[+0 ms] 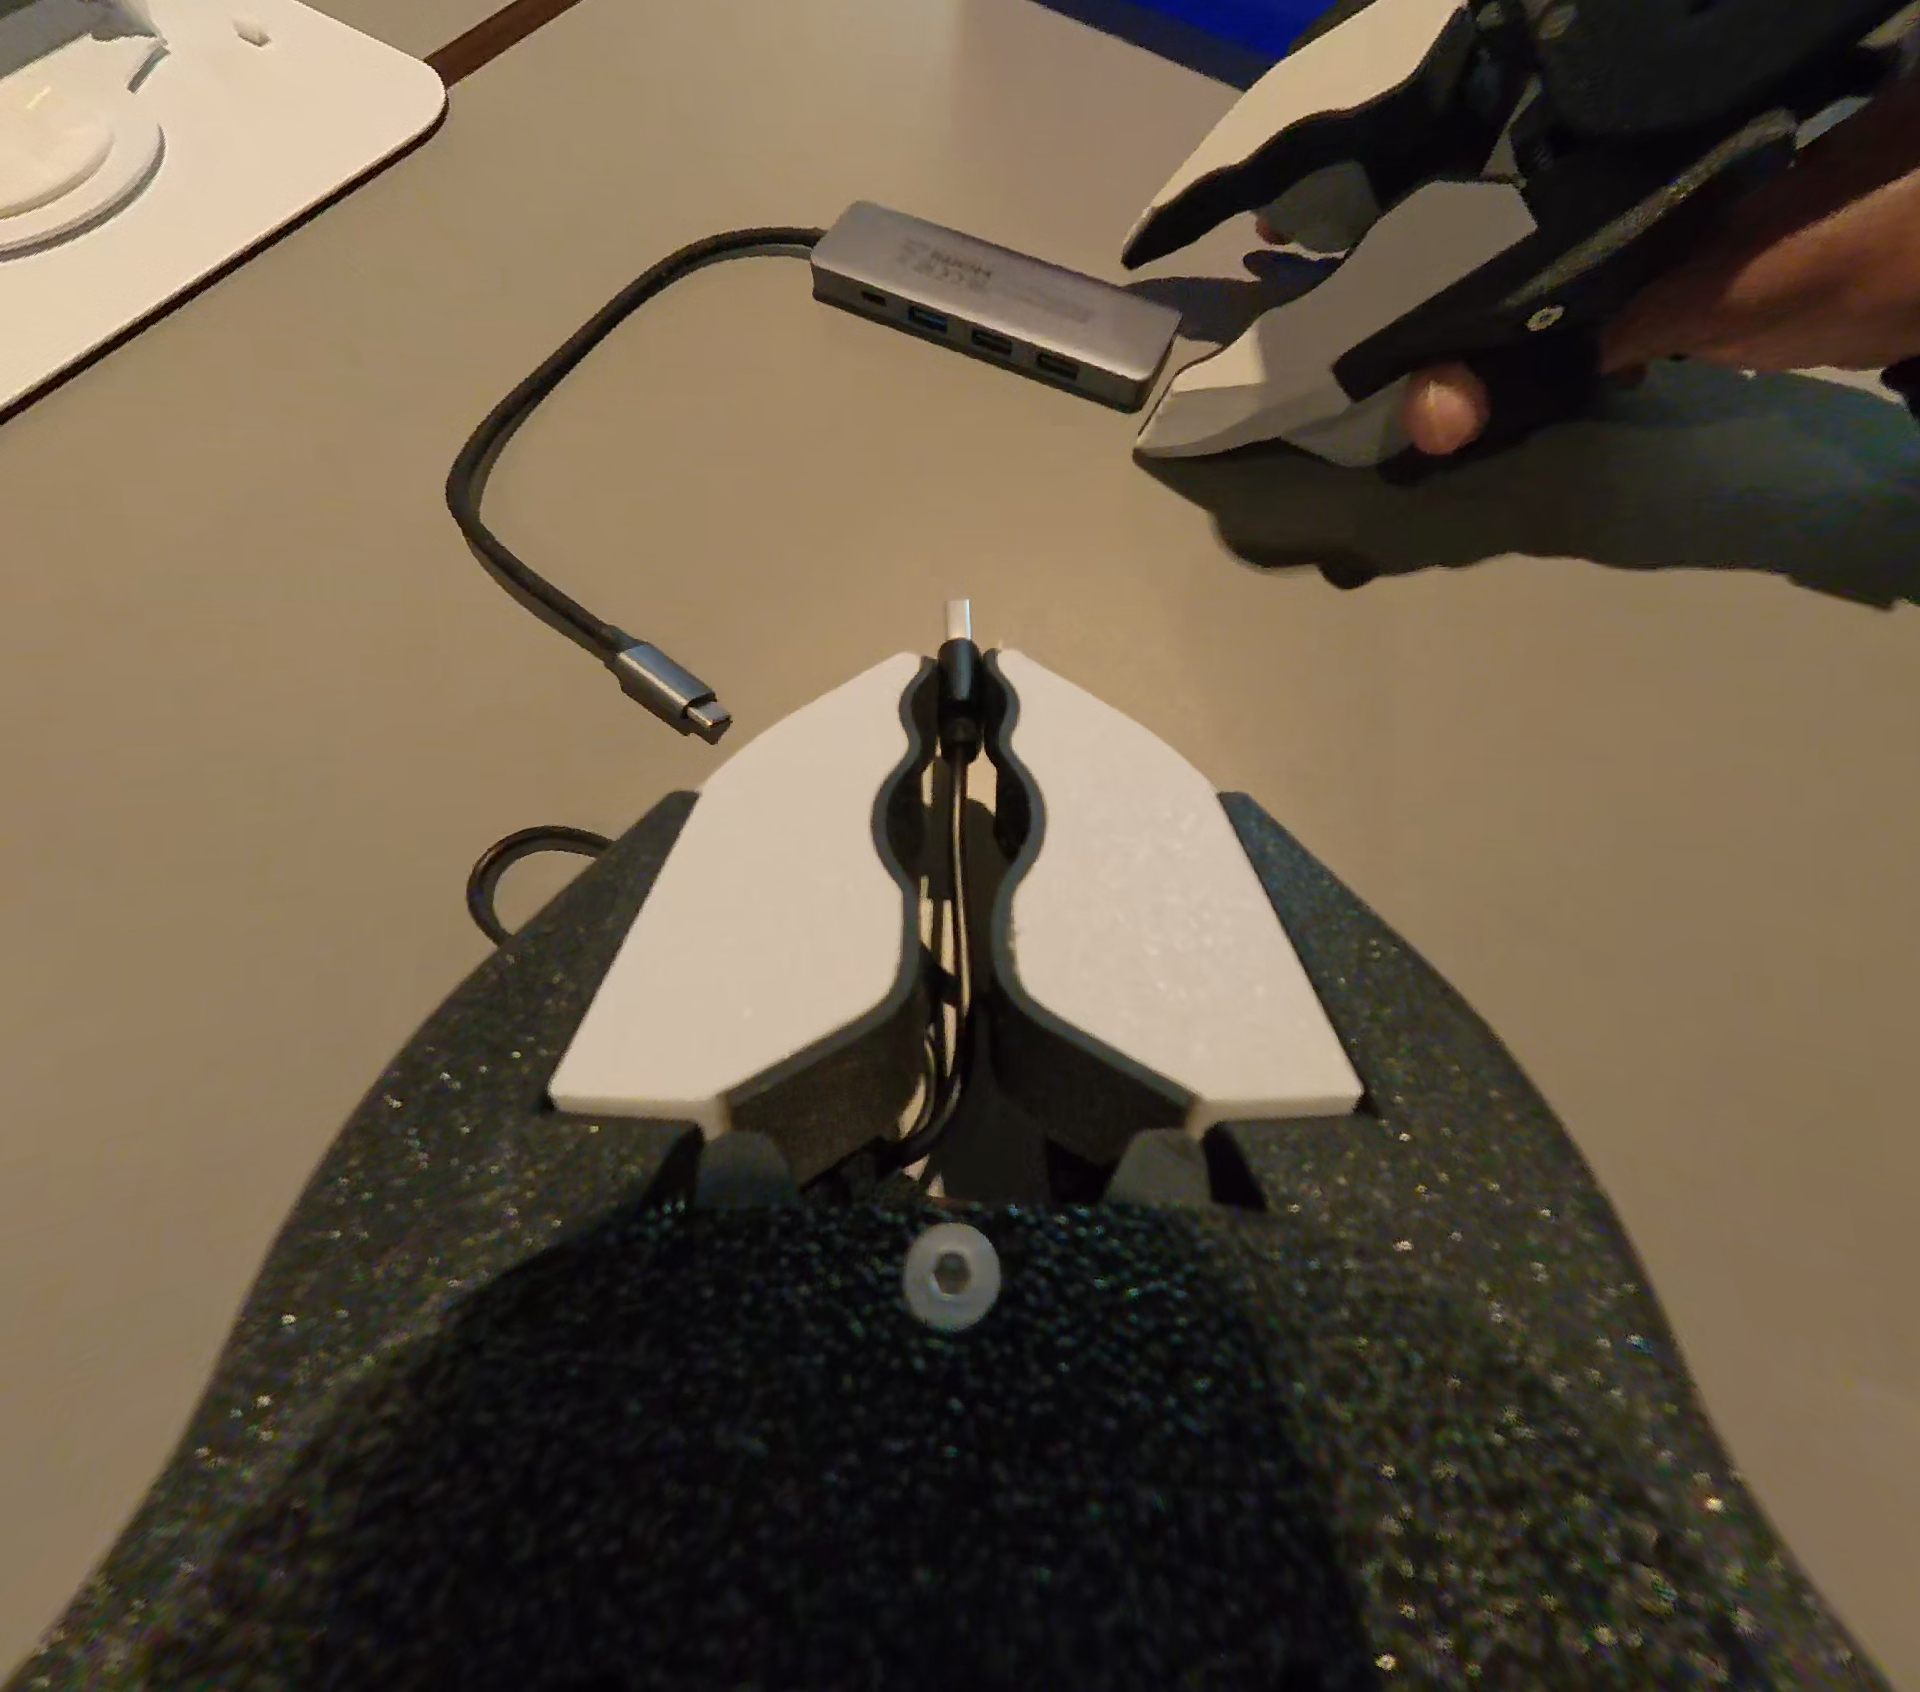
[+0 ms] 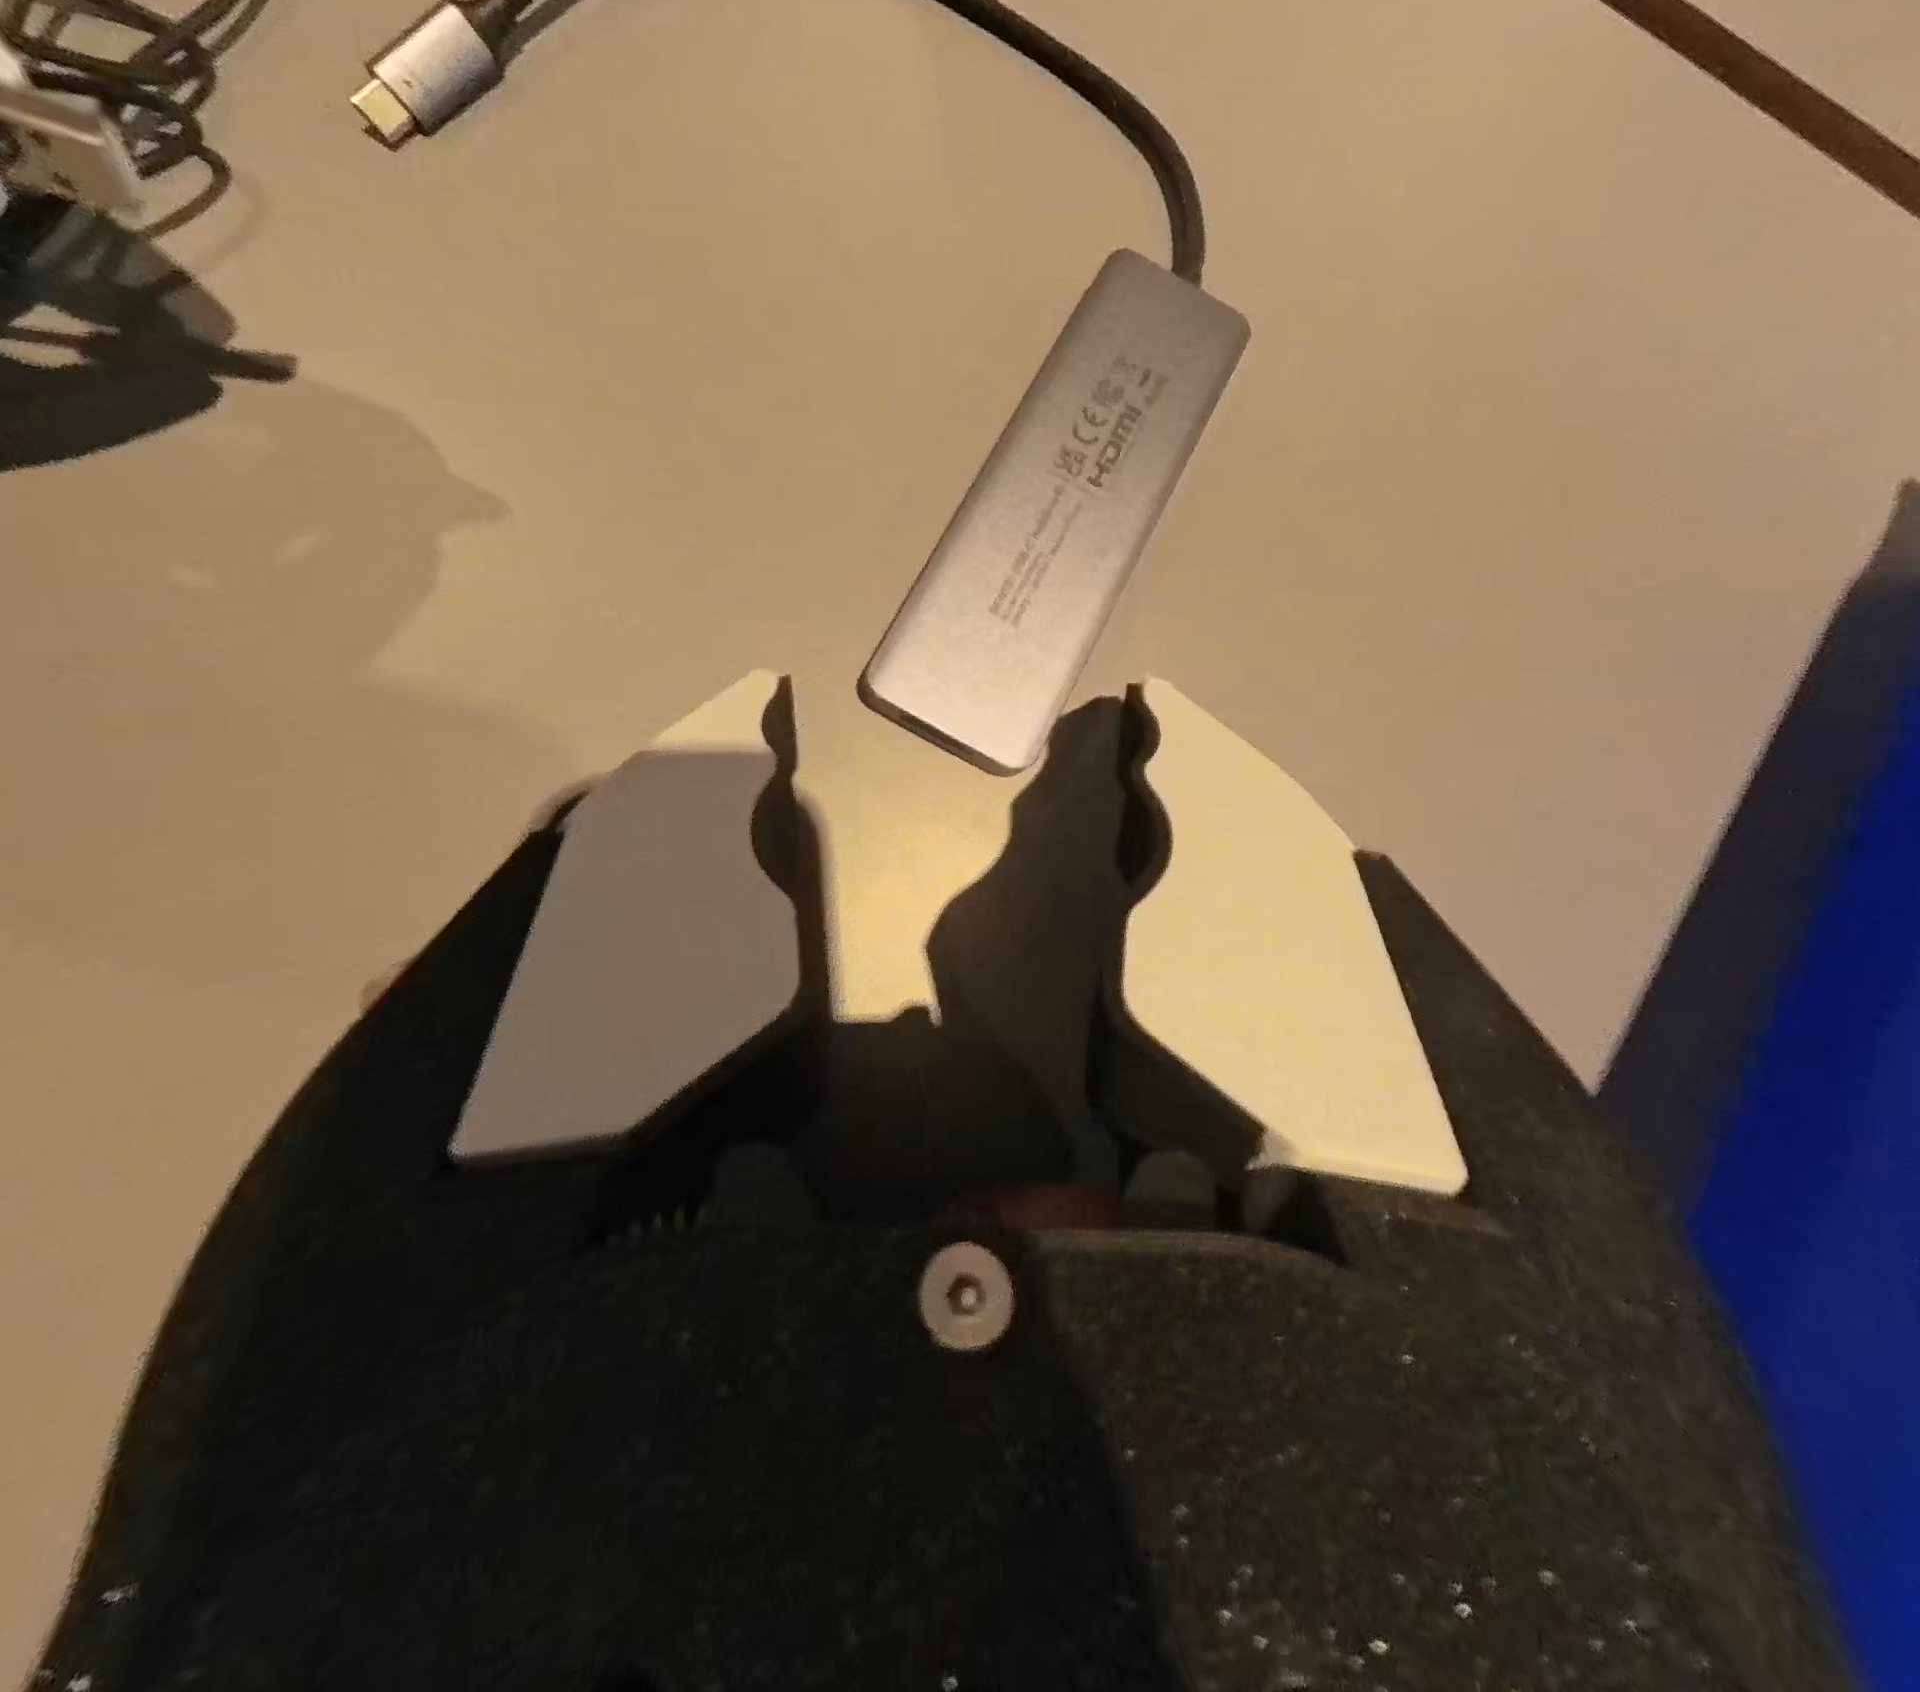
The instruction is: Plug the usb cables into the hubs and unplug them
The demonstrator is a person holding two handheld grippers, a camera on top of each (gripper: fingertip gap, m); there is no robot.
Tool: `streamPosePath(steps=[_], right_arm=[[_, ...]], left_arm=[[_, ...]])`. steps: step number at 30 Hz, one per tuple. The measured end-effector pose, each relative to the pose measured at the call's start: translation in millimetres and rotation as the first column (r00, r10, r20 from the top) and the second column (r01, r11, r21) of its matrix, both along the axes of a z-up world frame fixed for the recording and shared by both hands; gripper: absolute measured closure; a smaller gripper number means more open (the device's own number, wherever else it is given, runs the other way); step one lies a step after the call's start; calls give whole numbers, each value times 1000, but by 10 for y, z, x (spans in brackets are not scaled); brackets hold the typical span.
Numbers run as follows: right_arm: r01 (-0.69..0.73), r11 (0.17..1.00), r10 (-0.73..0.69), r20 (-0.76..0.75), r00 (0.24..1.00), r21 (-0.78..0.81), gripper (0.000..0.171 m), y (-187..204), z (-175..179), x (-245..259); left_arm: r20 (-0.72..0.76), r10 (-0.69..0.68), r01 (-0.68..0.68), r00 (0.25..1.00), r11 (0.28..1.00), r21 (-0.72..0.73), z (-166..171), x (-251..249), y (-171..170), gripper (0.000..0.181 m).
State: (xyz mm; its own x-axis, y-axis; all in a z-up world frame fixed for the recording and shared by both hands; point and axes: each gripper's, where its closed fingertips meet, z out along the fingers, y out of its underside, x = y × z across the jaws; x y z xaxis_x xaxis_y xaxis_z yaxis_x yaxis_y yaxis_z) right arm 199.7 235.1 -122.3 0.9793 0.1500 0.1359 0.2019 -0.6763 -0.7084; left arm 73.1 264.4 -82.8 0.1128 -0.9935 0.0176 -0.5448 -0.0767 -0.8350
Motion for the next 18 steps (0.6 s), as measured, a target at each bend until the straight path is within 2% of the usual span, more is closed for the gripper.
streamPosePath(steps=[3, 7, 12, 18], right_arm=[[24, 1000, -25, -18, 1000, -10, 113, 26, -12, 32], [42, 999, -42, -17, 999, -16, 132, 68, -12, 59], [41, 999, -41, -3, 999, -16, 133, 117, -10, 76], [-62, 997, 60, 37, 998, 55, 133, 109, 77, -31]], left_arm=[[10, -6, 6, 1000, 1000, -23, 1, 12, -21, 174], [16, -16, 16, 1000, 999, -46, -15, 32, -54, 174], [15, -28, 29, 999, 998, -57, -35, 56, -97, 174], [30, -31, 32, 999, 997, -65, -2, 61, -108, 174]])
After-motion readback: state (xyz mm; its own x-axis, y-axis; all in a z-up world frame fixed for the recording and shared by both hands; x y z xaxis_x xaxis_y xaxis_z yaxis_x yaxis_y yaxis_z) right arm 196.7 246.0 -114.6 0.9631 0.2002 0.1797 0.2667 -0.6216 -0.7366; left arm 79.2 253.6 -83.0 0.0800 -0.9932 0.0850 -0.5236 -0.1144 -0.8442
